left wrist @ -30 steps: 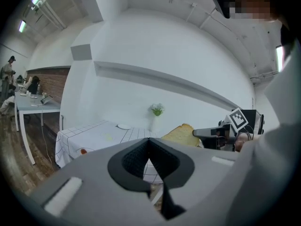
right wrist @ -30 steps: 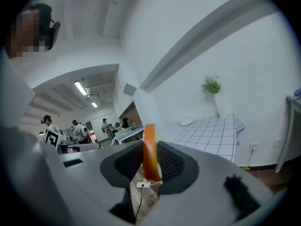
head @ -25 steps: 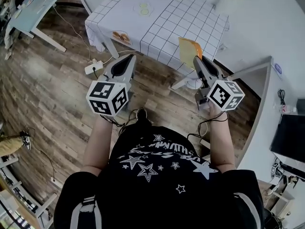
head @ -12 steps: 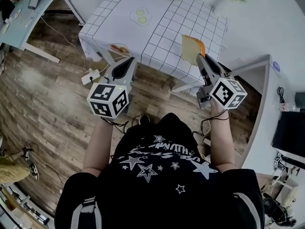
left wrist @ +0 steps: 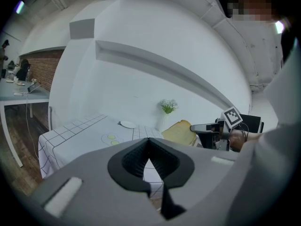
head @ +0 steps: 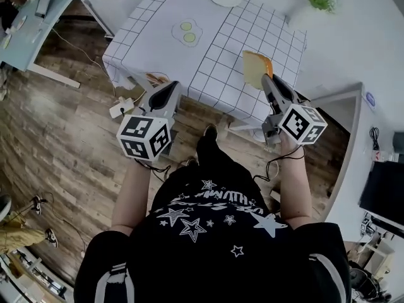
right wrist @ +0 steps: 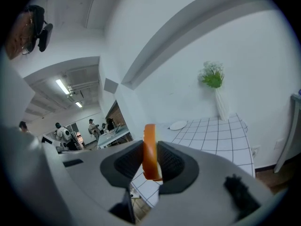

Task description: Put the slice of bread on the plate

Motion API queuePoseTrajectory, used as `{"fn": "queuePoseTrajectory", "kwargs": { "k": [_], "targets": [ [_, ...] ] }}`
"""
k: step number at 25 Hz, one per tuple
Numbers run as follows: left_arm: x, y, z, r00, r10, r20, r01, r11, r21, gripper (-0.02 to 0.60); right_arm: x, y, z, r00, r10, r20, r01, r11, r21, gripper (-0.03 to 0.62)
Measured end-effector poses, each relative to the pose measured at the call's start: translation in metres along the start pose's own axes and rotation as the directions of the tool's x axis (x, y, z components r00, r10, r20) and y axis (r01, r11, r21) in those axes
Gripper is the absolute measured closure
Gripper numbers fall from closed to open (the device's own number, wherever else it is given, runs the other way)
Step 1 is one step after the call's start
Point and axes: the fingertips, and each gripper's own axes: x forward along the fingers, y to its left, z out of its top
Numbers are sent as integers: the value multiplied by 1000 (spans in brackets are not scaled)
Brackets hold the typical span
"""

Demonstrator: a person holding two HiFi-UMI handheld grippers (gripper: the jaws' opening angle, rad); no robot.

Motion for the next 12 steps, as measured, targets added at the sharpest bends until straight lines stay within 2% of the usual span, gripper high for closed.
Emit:
{"fn": "queuePoseTrajectory", "kwargs": {
  "k": [7,12],
  "targets": [
    [32,41,30,999,43,10,-43,999,3,572,60,-13,26,999,37,6,-37,999,-9,496],
    [66,44,40,999,31,-8,-30,999,24,572,85,-42,35,999,32,-7,-31,999,17,496]
  ]
}}
